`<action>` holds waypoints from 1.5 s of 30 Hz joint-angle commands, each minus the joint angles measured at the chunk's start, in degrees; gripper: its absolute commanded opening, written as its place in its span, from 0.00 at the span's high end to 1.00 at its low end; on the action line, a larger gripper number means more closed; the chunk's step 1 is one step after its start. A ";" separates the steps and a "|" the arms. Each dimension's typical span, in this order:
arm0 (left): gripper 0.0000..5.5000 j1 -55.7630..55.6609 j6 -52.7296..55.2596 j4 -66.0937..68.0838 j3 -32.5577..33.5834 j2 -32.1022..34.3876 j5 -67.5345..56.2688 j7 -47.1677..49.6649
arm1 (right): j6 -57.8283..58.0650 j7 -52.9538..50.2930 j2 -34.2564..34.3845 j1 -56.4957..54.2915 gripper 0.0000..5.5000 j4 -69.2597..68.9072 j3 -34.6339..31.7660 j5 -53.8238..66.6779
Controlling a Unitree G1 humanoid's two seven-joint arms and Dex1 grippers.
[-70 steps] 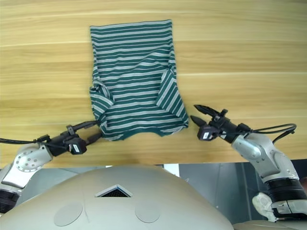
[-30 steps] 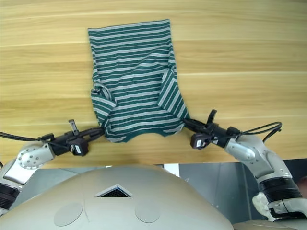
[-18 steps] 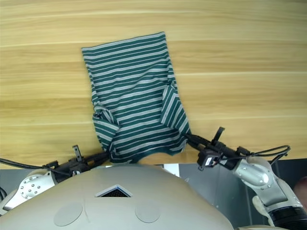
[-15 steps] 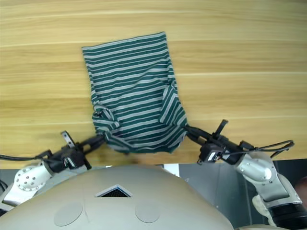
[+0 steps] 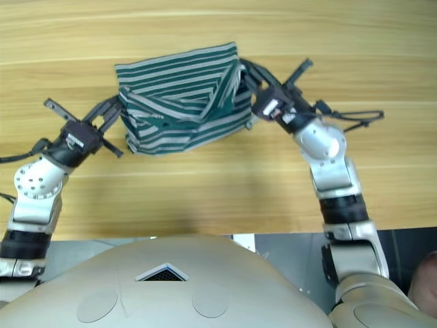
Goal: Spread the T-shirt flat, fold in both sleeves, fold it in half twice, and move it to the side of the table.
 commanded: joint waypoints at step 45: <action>0.55 -37.28 -2.01 73.68 15.53 -9.70 -0.95 21.22 | -8.18 -29.02 26.23 -26.29 0.49 54.19 27.14 -31.82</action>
